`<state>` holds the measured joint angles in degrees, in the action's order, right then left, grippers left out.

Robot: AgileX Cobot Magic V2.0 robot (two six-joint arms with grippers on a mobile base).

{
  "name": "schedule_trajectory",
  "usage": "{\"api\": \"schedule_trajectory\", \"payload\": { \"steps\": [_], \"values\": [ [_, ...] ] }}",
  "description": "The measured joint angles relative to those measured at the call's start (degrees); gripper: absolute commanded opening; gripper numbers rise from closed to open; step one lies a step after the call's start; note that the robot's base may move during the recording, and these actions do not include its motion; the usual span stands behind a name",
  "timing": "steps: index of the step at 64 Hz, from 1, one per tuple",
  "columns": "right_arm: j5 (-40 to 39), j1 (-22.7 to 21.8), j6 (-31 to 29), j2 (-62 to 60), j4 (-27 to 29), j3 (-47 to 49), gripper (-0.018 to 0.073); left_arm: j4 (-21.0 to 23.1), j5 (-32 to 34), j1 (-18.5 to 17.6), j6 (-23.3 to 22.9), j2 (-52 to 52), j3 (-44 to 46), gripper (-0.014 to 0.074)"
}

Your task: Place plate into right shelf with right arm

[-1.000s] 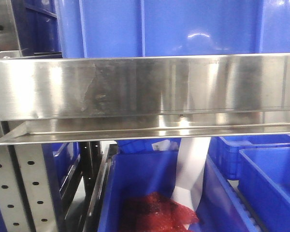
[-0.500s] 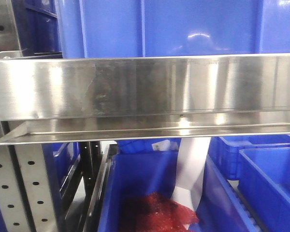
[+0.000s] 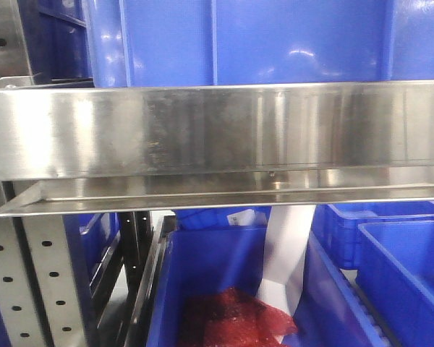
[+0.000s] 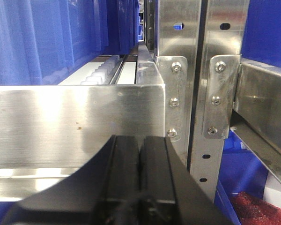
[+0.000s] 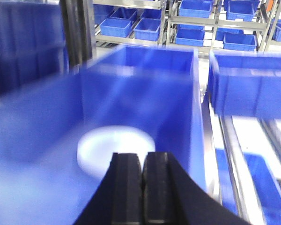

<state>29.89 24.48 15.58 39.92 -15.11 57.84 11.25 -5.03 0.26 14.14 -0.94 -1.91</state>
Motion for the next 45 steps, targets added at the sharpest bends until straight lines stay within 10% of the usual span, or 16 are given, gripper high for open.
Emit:
{"api": "schedule_trajectory", "payload": {
  "steps": [45],
  "values": [
    [-1.3, 0.0, 0.1, -27.5, 0.0, -25.7, 0.005, 0.0, 0.0, 0.0, 0.0, 0.0, 0.0, -0.0047]
  ]
}}
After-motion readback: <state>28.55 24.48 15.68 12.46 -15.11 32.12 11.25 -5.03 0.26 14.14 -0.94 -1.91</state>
